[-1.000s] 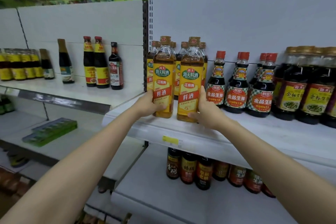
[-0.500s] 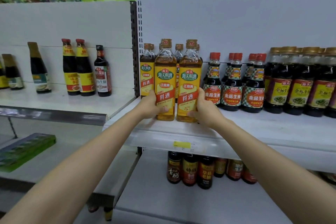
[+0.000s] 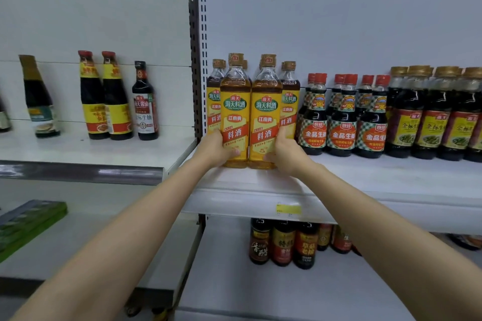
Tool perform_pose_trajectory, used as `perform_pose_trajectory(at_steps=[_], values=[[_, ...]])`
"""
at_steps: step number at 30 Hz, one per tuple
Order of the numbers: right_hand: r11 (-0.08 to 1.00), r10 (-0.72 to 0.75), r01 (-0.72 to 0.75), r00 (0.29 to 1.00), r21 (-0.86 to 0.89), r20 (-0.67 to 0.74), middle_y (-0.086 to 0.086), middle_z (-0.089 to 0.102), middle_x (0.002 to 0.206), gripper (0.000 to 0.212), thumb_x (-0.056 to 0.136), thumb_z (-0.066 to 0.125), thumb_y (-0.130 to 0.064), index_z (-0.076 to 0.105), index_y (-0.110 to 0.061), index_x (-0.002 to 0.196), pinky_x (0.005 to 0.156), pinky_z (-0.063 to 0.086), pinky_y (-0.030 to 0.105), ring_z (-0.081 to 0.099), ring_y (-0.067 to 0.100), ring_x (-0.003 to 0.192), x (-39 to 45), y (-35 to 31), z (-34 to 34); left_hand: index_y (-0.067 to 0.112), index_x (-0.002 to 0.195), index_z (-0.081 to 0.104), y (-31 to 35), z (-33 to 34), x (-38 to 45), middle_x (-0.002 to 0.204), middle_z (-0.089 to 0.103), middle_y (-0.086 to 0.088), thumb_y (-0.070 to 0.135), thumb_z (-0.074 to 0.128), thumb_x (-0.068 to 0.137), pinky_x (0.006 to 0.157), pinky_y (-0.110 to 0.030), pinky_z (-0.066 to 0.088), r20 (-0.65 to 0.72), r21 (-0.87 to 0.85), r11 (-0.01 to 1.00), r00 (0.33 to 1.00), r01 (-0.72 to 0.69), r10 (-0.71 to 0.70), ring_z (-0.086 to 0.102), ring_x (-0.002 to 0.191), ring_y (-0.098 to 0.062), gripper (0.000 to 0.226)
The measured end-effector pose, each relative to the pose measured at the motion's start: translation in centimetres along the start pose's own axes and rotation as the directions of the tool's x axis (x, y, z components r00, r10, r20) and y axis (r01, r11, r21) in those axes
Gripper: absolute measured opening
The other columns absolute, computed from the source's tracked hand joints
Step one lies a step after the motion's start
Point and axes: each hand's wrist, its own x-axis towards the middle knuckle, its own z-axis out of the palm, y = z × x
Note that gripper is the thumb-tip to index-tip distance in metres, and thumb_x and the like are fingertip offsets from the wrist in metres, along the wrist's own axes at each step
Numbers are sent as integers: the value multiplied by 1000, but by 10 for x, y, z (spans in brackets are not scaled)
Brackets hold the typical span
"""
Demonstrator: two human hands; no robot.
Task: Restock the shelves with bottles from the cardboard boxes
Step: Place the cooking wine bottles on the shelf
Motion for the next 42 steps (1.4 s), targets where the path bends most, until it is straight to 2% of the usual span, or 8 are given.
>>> perform_pose_trajectory(at_steps=[2,7,14,20,31,35,42], values=[[1000,10,-10,1000,8,-19,23,53,128,54,95,57,-18,20,-3,132,86,44,42,55,40,111,7,-8,9,11,136,39,-8,-4,5,134,53,-7,31,68,86,97,-37,44,-31,16,1000,999,16,-16,51,122,-26,61],[999,18,-20,999,-48,-38,22,57,123,58,97,53,-19,16,-3,138,82,43,44,55,40,108,24,-25,24,10,135,38,-24,-15,22,133,53,-8,31,69,86,95,-37,45,-53,38,998,997,57,-55,52,121,-28,63],[990,43,-50,998,-133,-55,18,57,123,55,97,53,-24,19,-5,136,87,46,45,58,37,107,50,-34,34,11,131,42,-38,-18,51,131,55,-8,32,73,83,95,-39,45,-59,43,997,997,60,-57,53,119,-28,61],[985,94,-101,994,-141,-58,17,53,126,64,97,53,-21,13,-4,143,89,46,44,56,34,110,70,-37,38,12,130,44,-42,-13,71,130,56,-7,32,74,82,95,-39,46,-46,14,998,997,57,-57,54,119,-27,60],[984,109,-117,992,-137,-64,16,55,123,53,96,55,-22,21,-8,134,84,47,41,58,33,108,87,-35,43,12,129,45,-47,-6,93,128,55,-9,33,72,83,96,-42,45,-59,7,993,992,116,-116,53,118,-29,58],[983,111,-119,992,-142,-60,16,54,124,61,96,55,-22,15,-8,140,85,48,42,58,33,108,90,-36,45,16,130,46,-52,-7,97,127,57,-7,37,71,83,96,-42,44,-46,13,992,991,124,-124,53,117,-28,58],[983,120,-129,990,-133,-70,17,53,124,65,96,55,-21,13,-7,142,83,48,40,57,34,108,94,-36,46,15,129,46,-51,-5,102,126,57,-7,37,69,84,94,-40,45,-59,28,985,984,168,-166,54,115,-28,55]])
